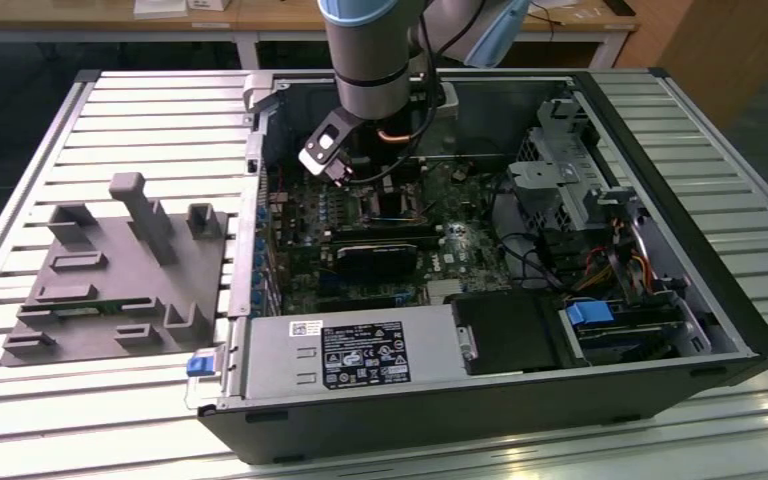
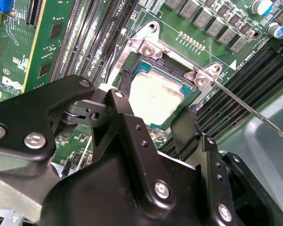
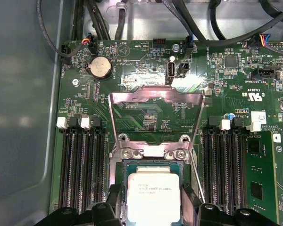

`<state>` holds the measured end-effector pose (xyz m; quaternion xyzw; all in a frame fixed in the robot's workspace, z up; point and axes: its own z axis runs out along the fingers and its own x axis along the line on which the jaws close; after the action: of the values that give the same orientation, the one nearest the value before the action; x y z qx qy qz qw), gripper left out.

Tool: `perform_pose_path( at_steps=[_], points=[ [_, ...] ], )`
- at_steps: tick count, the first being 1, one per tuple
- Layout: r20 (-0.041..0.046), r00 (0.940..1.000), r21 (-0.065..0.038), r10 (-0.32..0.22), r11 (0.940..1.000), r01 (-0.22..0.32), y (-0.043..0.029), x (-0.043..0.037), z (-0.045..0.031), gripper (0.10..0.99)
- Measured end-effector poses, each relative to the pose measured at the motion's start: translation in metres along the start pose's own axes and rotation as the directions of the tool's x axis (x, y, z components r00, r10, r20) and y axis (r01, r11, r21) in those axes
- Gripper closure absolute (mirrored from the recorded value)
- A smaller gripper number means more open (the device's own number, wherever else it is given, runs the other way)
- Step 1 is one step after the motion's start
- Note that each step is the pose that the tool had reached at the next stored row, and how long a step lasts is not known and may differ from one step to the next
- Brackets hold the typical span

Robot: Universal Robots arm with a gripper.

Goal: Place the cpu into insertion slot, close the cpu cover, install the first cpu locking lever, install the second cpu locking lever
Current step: 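Place the cpu into insertion slot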

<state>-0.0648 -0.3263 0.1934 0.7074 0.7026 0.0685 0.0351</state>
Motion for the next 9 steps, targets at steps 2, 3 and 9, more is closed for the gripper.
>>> perform_pose_path(
  at_steps=[2, 3, 9],
  points=[
    [0.0, 1.0, 0.0, 0.0, 1.0, 0.0, 0.0, 0.0, 0.0, 0.475],
    [0.0, 1.0, 0.0, 0.0, 1.0, 0.0, 0.0, 0.0, 0.0, 0.475],
    [0.0003, 1.0, 0.01, 0.001, 0.9999, -0.001, 0.0004, 0.0, 0.0, 0.475]
  ],
)
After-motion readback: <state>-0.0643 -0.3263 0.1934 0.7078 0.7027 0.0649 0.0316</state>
